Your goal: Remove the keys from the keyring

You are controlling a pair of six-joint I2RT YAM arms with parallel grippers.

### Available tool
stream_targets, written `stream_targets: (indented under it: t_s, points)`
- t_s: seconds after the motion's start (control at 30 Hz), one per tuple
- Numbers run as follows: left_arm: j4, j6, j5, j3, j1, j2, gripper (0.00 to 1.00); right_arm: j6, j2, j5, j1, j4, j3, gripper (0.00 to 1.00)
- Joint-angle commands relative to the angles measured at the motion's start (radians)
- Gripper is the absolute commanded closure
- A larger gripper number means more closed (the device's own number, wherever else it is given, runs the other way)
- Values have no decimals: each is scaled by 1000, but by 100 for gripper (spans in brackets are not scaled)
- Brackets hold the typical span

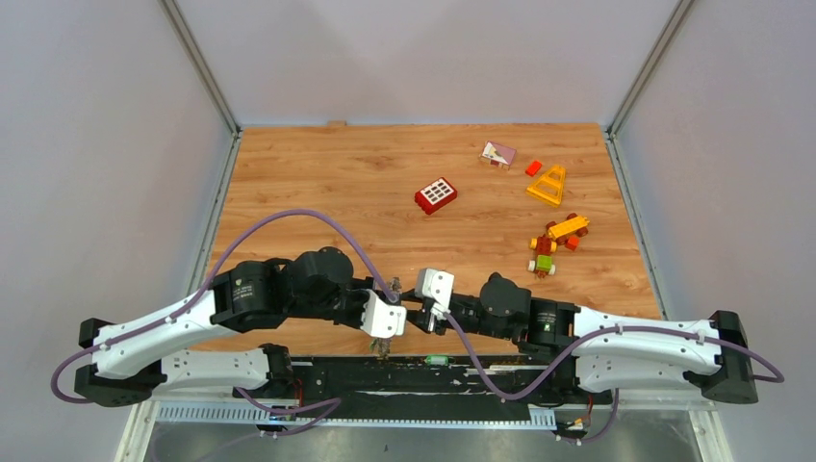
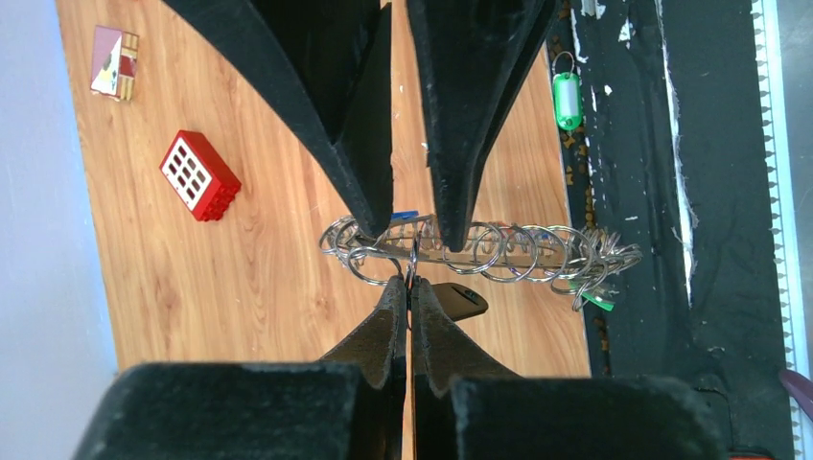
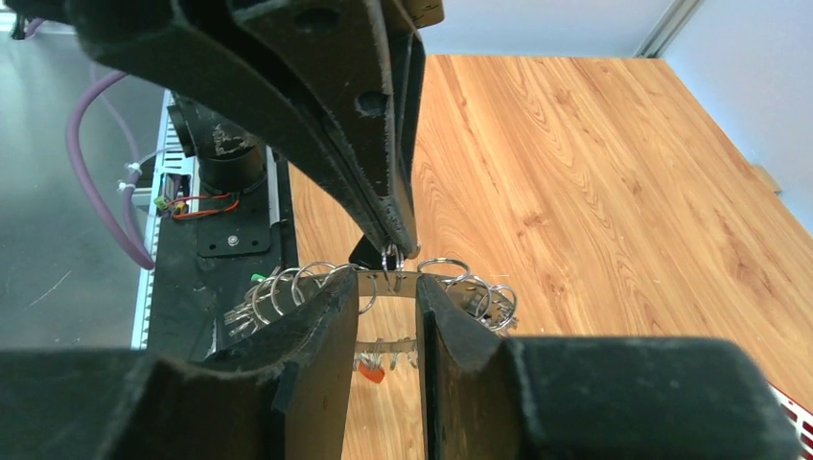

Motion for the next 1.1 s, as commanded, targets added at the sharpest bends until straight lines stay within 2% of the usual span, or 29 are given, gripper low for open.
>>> stream_targets:
  t_s: [0.0,0.63,0.87,1.07]
  points:
    - [36,24,14,48,-2,-9,100,30,16,46,-2,38,62,71]
    - [36,34,41,45,-2,-13,100,31,67,22,-21,33,86,78]
    - [29,42,45,45,-2,-9,100,25,75,20,-22,22,92,86]
    - [18,48,42,50,-2,-6,100,20,79,28,-22,7,97,84]
